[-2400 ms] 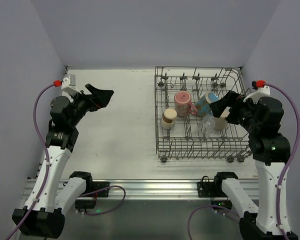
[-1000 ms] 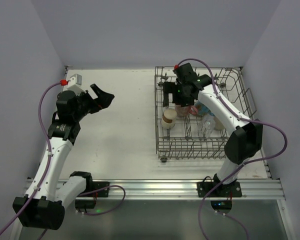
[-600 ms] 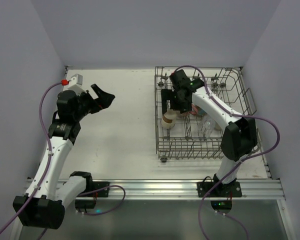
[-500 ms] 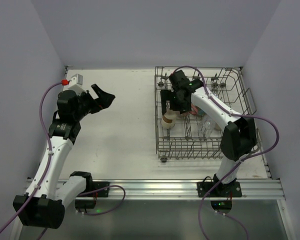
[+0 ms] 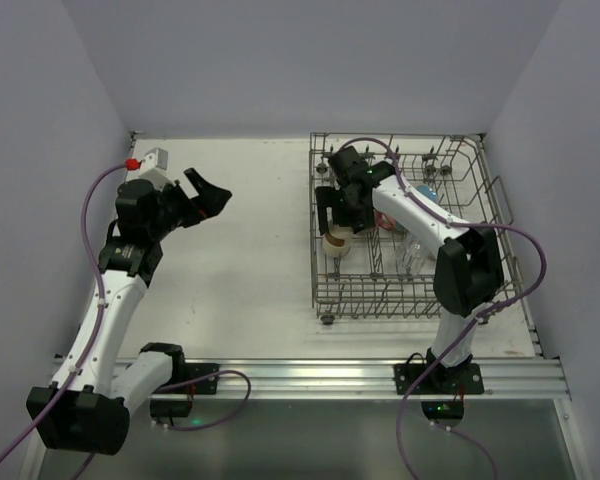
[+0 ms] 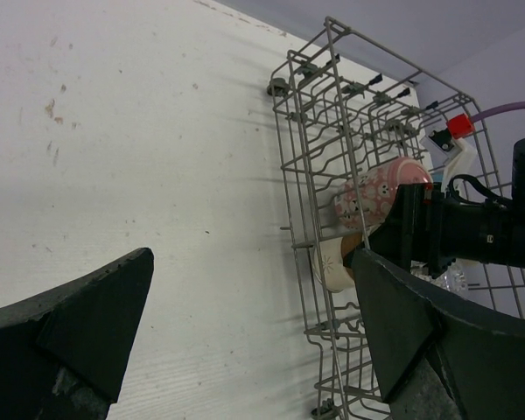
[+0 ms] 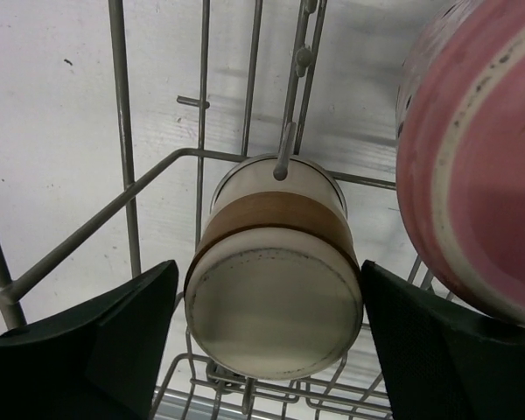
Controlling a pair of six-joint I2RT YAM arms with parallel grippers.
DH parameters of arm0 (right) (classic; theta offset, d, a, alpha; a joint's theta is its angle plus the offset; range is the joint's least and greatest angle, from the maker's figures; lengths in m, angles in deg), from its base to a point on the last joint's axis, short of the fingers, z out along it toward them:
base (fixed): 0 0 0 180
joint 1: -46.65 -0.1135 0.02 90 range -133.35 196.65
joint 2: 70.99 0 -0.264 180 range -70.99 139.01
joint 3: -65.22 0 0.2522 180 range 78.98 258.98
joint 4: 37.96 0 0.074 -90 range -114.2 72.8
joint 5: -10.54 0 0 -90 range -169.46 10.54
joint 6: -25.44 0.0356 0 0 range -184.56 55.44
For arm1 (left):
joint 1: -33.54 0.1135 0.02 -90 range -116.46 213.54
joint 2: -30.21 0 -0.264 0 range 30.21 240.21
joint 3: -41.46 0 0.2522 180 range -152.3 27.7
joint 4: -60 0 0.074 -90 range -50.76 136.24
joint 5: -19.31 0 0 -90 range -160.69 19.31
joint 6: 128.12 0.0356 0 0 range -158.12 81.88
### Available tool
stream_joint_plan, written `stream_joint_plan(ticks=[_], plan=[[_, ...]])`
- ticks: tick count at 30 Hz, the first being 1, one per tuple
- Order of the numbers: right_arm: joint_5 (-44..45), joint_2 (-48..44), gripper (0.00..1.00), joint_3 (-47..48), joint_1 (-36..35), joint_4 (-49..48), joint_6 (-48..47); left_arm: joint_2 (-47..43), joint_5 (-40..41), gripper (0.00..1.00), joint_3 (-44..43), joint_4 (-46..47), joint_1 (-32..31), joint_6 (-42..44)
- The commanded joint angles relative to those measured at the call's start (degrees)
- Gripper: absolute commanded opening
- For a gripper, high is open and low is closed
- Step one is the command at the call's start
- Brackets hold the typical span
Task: Unload the cups from the dish rack
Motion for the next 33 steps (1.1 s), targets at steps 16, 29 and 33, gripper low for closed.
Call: stream_joint_plan(ticks=[16, 29, 33], plan=[[5.94, -9.06, 0.0, 1.66, -0.61, 0.02, 1.46, 1.51, -7.94, 0.91, -2.9, 2.03, 0.31, -0.2], [-5.45, -31.3, 0.0, 1.15, 0.7, -10.66, 4.54, 1.43, -36.43, 0.89, 8.6, 44.42, 0.31, -25.22], [-16.18, -33.51, 0.0, -2.2, 1.41, -18.77, 6.73, 2.92, -40.48, 0.83, 13.35, 60.63, 0.31, -38.85]])
